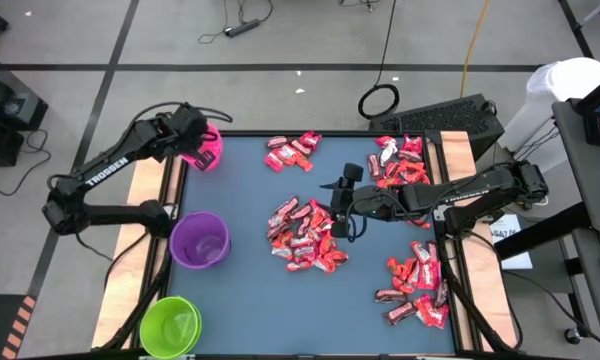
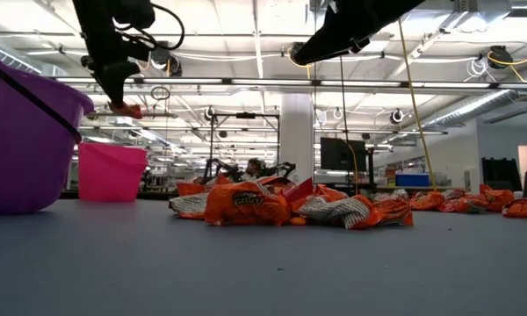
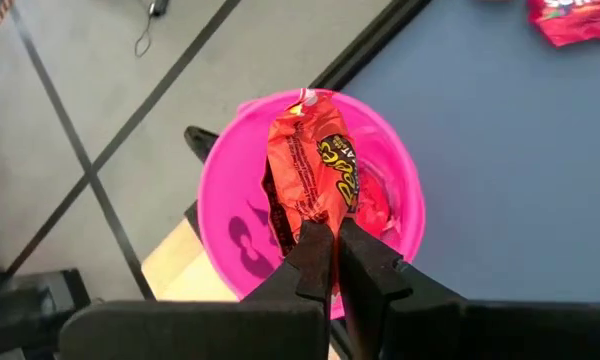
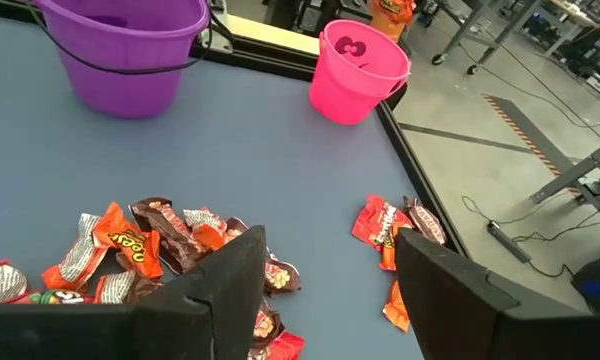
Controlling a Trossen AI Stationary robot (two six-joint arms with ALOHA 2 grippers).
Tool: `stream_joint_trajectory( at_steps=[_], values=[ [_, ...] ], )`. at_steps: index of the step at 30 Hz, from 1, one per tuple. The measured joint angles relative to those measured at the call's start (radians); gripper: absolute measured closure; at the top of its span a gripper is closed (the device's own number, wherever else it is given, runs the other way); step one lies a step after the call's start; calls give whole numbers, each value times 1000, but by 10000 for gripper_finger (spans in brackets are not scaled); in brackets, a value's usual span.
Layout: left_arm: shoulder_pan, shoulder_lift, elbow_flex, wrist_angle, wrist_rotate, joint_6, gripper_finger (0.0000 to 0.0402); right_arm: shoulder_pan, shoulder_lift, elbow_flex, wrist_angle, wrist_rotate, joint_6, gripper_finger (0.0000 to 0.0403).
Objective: Organize candy in baskets
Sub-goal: Put the orange chocolate into the pink bucket
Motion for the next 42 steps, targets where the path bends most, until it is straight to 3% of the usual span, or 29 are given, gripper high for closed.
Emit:
stream_joint_trajectory(
  at_steps=[8, 17, 21, 25, 27, 33, 42],
  values=[
    [73, 20, -62, 20, 18, 2, 365, 0, 0, 0, 0, 0, 0, 193],
    [87, 37, -62, 71, 51, 30, 247, 0, 0, 0, 0, 0, 0, 193],
    [76, 37, -53, 141, 183, 29, 214, 0, 0, 0, 0, 0, 0, 193],
    [38, 37, -52, 245, 434, 34, 207, 0, 0, 0, 0, 0, 0, 193],
    [15, 40, -52, 306, 499, 26, 207, 0, 0, 0, 1, 0, 0, 193],
    [-71, 90, -52, 452, 509, -29, 207, 0, 0, 0, 7, 0, 14, 193],
    [-183, 271, -52, 623, 493, -53, 207, 0, 0, 0, 6, 0, 16, 193]
  ],
)
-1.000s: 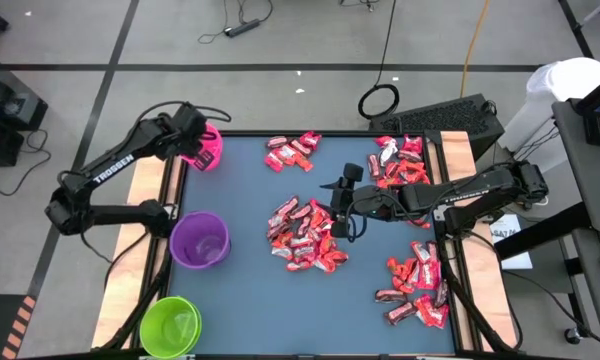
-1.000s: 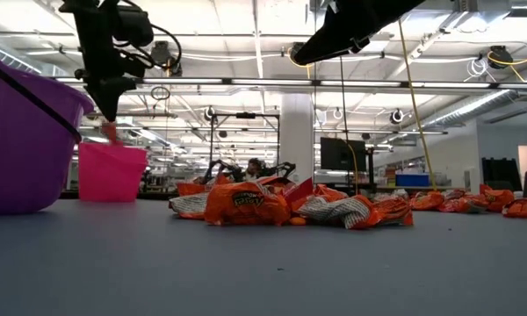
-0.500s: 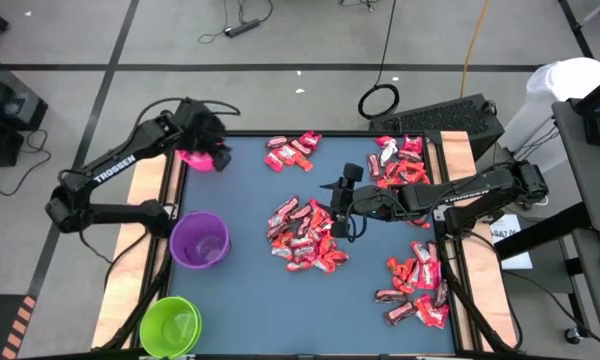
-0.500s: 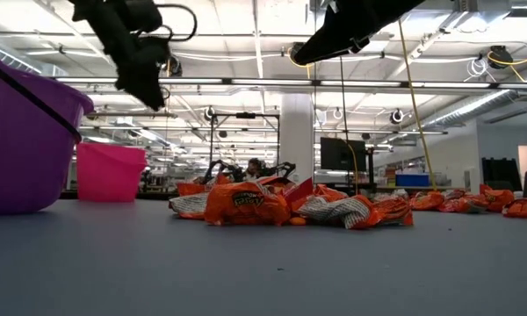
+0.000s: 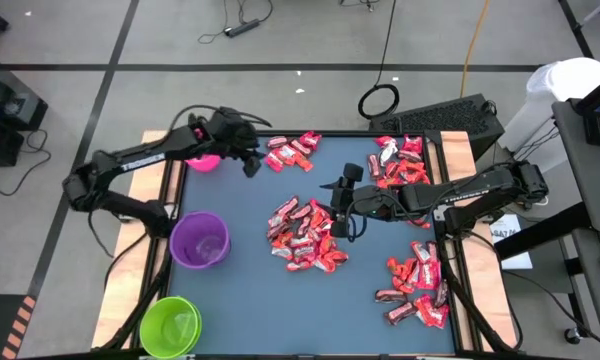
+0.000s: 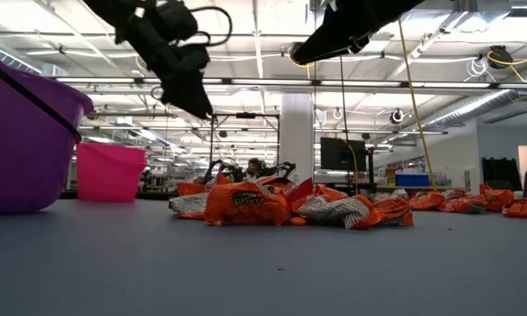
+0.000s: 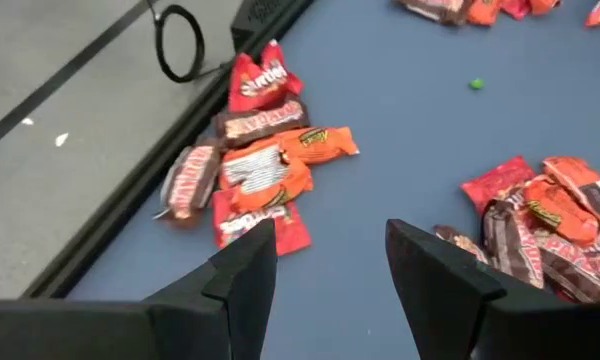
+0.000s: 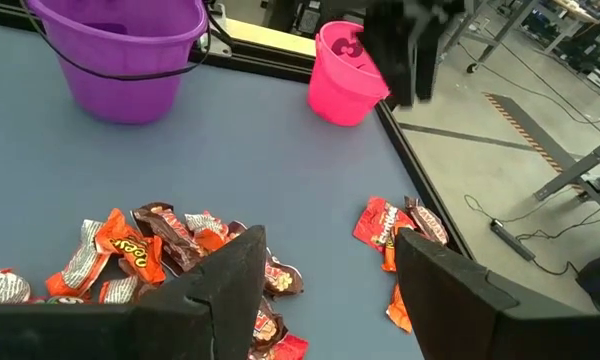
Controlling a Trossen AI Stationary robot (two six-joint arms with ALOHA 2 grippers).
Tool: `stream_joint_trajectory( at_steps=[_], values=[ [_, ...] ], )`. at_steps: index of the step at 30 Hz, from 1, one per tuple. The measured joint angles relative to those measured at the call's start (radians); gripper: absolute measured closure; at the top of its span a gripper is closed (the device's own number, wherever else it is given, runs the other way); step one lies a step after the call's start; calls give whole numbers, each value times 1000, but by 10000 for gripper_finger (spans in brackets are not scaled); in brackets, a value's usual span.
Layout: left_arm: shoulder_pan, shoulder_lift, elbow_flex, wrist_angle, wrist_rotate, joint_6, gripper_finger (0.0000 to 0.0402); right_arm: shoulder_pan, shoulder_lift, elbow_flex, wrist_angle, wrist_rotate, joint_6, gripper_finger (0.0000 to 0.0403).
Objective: Organize candy in baskets
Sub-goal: Put the orange chocolate into the pink bucket
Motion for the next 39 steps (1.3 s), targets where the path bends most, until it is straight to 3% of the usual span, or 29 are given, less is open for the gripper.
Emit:
stream_joint_trajectory(
  at_steps=[6, 15, 29, 39],
  values=[
    [-40, 112, 0, 124, -81, 0, 207, 0, 0, 0, 0, 0, -1, 193],
    [-35, 262, 1, 305, -91, 0, 207, 0, 0, 0, 0, 0, -1, 193],
    [16, 493, 176, 213, -91, 0, 207, 0, 0, 0, -2, 0, -2, 193],
    [44, 591, 185, 190, -66, 1, 207, 0, 0, 0, -5, 0, -2, 193]
  ],
)
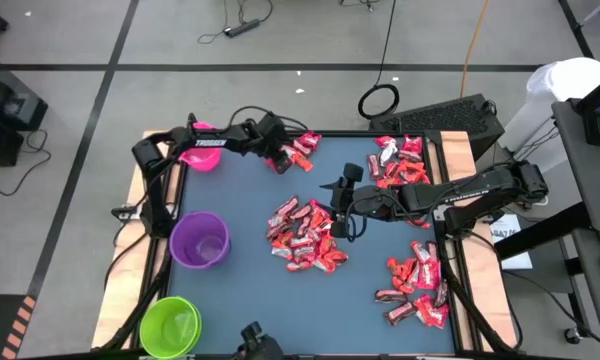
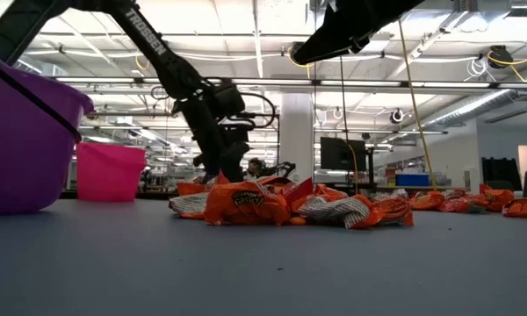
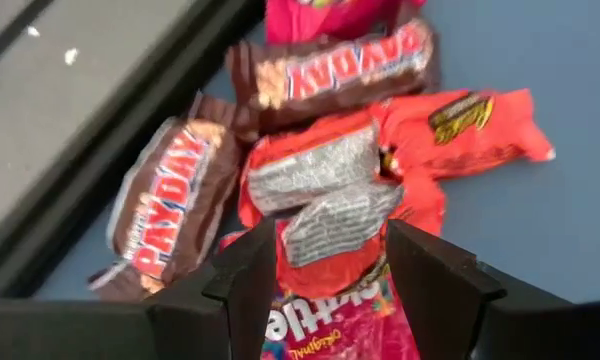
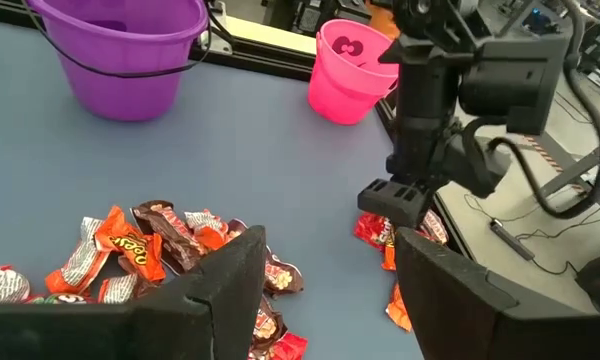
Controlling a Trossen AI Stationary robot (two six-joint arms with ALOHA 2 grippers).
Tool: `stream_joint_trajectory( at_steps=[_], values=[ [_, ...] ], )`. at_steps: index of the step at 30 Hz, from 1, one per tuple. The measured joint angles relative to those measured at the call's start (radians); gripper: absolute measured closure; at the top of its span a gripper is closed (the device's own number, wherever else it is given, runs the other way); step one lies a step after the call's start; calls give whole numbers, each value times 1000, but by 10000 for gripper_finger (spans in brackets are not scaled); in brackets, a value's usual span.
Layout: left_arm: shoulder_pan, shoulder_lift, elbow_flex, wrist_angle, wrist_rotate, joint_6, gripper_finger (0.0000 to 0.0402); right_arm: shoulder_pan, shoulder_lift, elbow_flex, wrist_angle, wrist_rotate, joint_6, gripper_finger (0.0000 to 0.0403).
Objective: Organize candy in baskets
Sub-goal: Put the orange chocolate into the pink bucket
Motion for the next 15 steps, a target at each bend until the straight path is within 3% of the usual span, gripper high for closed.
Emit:
stream_joint_trajectory(
  at_steps=[6, 15],
  values=[
    [-2, 8, 0, 1, 15, 15, 210, 0, 0, 0, 0, 0, 0, 193],
    [-2, 16, 0, -18, 12, 56, 256, 0, 0, 0, 0, 0, 0, 193]
  ],
)
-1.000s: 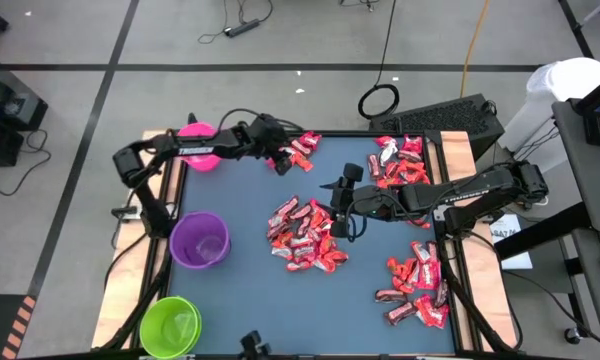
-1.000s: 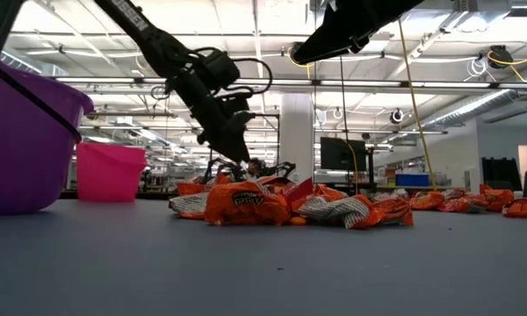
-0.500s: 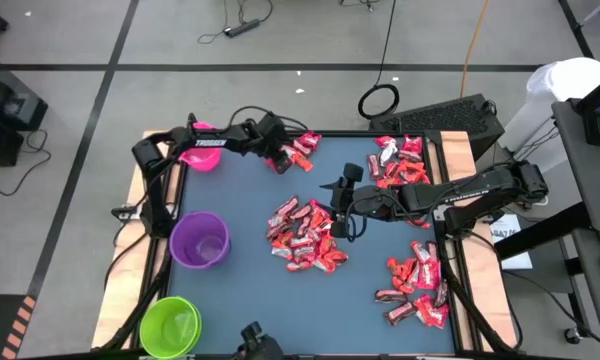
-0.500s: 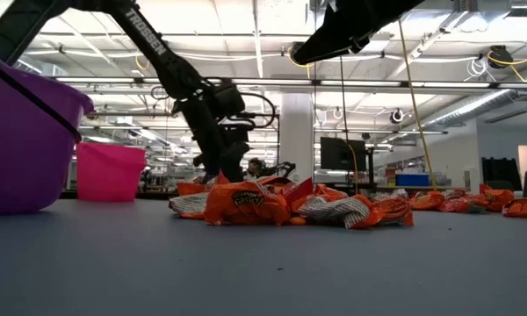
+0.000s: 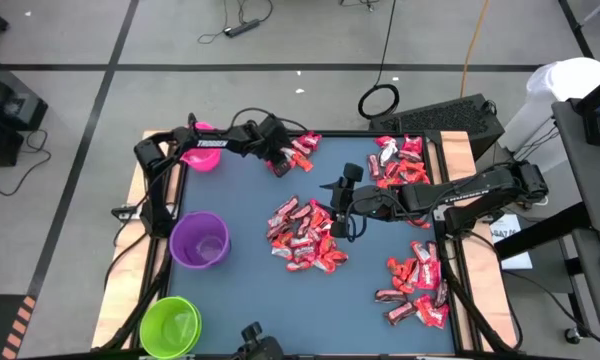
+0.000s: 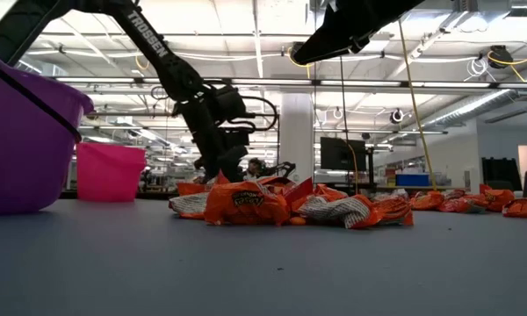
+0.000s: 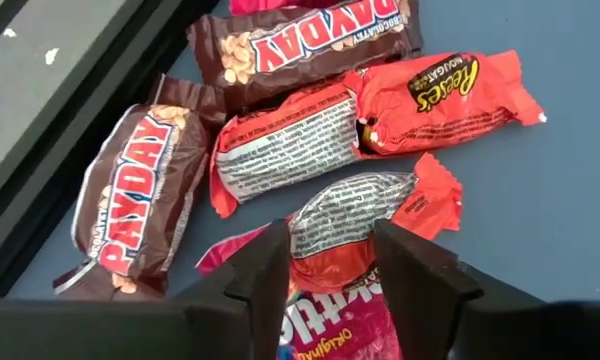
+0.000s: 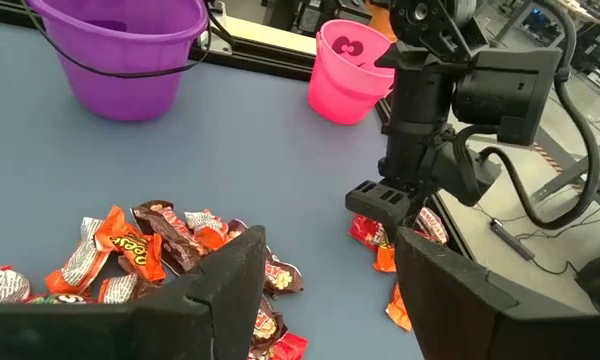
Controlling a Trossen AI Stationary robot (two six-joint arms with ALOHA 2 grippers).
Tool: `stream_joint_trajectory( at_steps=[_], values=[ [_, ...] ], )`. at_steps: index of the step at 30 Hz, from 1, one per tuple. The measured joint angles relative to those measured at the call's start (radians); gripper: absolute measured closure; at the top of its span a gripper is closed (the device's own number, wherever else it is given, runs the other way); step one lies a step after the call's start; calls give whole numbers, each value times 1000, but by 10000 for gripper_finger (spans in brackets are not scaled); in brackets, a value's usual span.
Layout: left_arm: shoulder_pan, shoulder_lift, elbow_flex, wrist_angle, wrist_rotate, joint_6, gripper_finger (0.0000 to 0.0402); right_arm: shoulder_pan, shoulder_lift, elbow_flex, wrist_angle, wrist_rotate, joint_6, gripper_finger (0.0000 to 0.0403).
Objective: Organize candy in baskets
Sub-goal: Put the orange chocolate into the pink bucket
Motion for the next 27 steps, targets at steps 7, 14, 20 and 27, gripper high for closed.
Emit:
stream_joint_trajectory(
  at_steps=[7, 14, 20, 27],
  values=[
    [0, 37, 5, 7, 17, 38, 271, 0, 0, 0, 2, 0, 0, 193],
    [0, 31, 2, 15, 16, 53, 317, 0, 0, 0, 2, 0, 0, 193],
    [-8, 1, -2, -7, 7, 57, 346, 0, 0, 0, 2, 0, 0, 193],
    [-23, -65, -3, -34, 7, 55, 357, 0, 0, 0, 1, 0, 0, 193]
  ],
)
